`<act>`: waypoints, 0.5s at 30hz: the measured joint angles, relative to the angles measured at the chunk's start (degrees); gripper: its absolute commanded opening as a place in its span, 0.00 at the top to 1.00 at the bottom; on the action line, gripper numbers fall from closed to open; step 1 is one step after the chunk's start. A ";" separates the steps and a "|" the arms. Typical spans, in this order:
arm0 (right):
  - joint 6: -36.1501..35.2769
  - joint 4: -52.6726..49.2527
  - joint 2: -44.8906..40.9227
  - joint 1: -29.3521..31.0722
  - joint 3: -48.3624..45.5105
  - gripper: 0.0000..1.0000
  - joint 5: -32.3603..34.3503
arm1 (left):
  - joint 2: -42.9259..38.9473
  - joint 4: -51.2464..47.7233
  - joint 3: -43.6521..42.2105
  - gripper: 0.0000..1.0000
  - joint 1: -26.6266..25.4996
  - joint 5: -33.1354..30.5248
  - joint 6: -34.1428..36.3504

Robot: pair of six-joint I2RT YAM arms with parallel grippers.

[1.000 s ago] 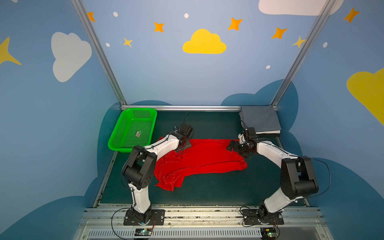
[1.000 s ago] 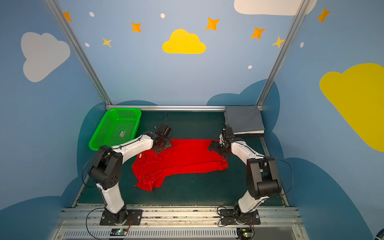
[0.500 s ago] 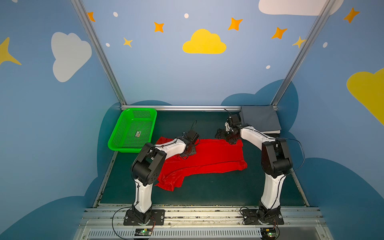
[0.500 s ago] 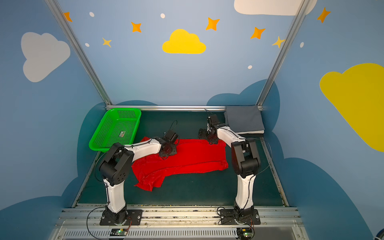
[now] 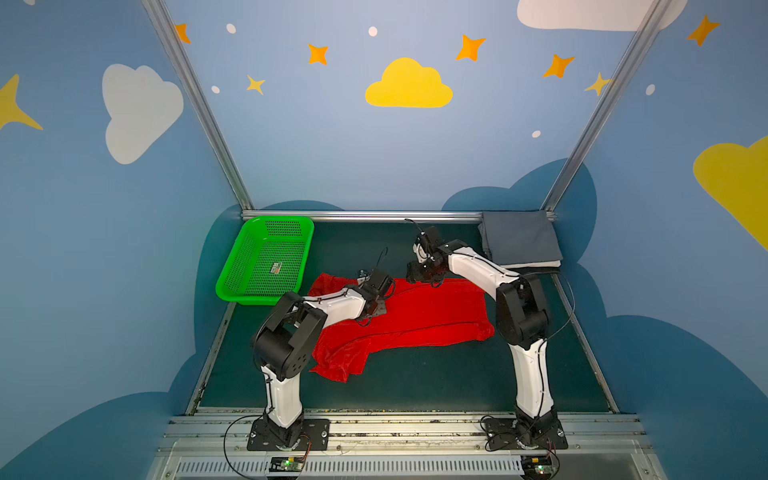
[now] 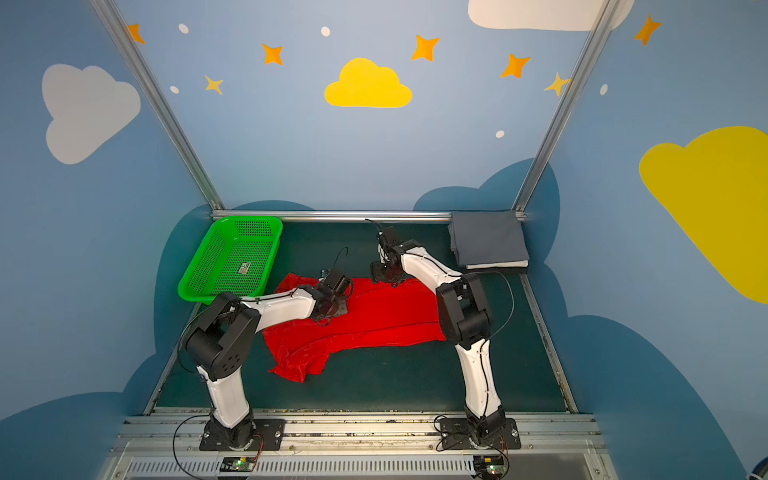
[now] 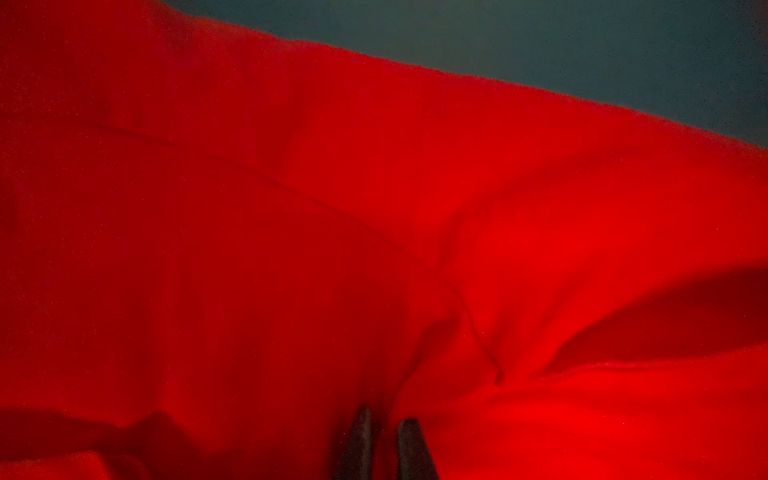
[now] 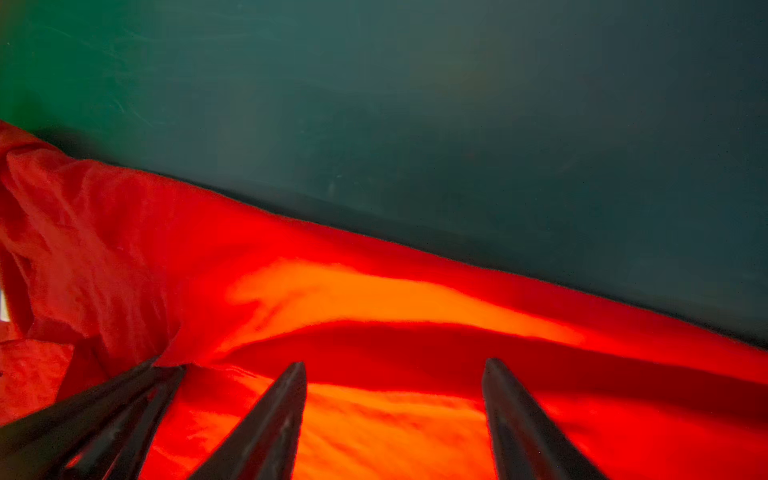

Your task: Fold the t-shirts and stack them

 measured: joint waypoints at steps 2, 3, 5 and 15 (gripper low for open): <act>-0.79 -1.79 1.57 0.98 1.79 0.50 0.57 | -0.02 1.11 -0.44 0.87 -0.28 -0.87 -0.24; -1.20 -2.84 2.45 1.46 2.82 0.54 0.83 | -0.02 1.42 -0.57 0.87 -0.39 -1.33 -0.37; -1.95 -4.33 3.89 2.19 4.52 0.56 1.42 | 0.02 1.57 -0.63 0.87 -0.46 -2.25 -0.63; -3.04 -8.81 5.14 2.56 5.14 0.64 4.90 | 0.11 1.99 -1.14 0.88 0.11 -4.72 -2.23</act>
